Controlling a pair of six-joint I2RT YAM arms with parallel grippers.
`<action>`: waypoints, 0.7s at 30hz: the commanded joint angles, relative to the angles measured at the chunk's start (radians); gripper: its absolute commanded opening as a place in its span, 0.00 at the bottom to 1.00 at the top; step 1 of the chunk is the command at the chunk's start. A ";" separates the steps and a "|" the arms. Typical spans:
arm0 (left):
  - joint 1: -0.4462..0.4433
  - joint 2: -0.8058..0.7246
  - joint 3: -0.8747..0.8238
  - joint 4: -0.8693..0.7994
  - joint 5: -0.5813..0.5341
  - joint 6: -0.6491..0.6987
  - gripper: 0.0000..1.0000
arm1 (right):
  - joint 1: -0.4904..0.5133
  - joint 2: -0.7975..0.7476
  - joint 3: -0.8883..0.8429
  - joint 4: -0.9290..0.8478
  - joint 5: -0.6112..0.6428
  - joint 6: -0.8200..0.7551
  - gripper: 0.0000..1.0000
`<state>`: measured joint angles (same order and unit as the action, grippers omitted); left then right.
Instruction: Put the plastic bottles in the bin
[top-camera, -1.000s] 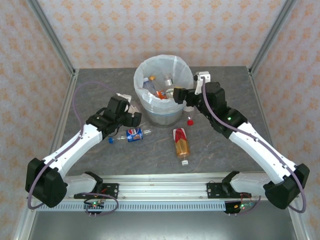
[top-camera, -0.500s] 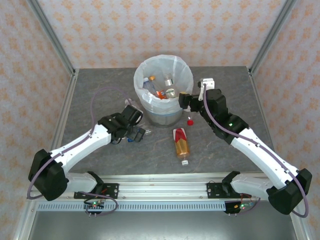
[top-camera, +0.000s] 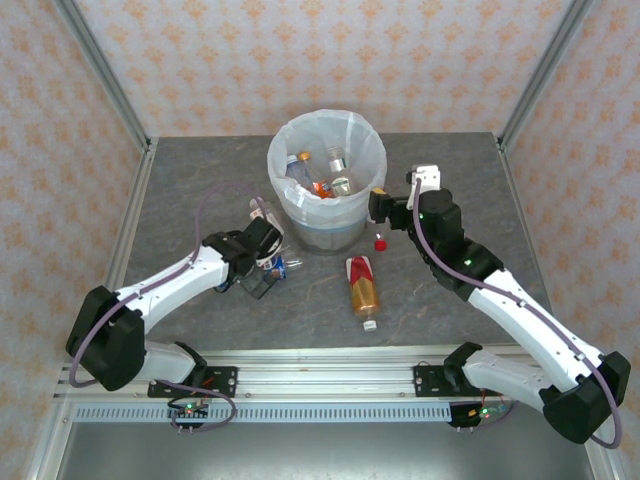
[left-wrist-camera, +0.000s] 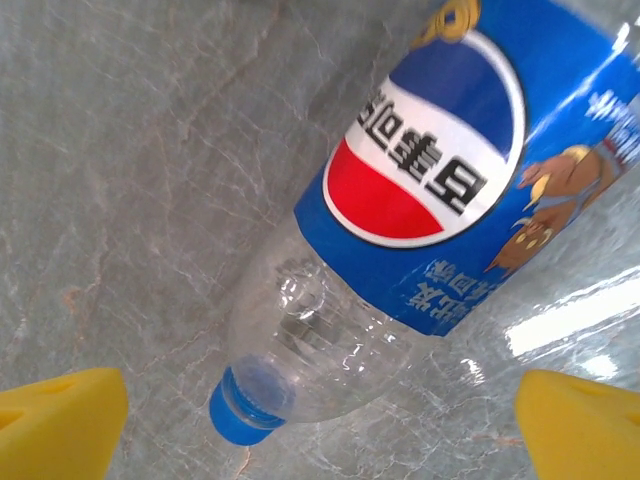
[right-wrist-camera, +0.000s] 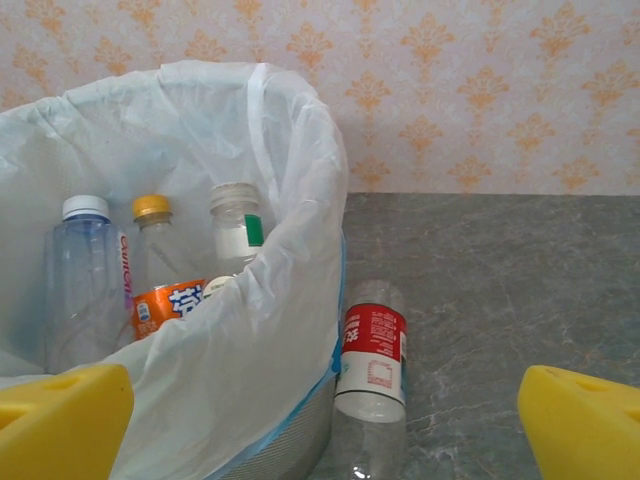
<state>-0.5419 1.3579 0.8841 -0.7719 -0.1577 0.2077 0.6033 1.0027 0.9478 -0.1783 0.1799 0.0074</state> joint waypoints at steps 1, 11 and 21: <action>0.007 -0.011 -0.040 0.060 0.069 0.110 1.00 | -0.006 -0.021 -0.026 0.051 0.029 -0.040 0.99; 0.052 0.075 -0.082 0.194 0.054 0.179 0.94 | -0.010 -0.022 -0.066 0.108 0.032 -0.063 0.99; 0.058 0.156 -0.094 0.314 0.192 0.201 0.86 | -0.013 -0.020 -0.101 0.148 0.032 -0.065 0.99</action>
<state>-0.4835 1.4929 0.7967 -0.5068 -0.0116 0.3828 0.5964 0.9970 0.8616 -0.0734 0.1883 -0.0471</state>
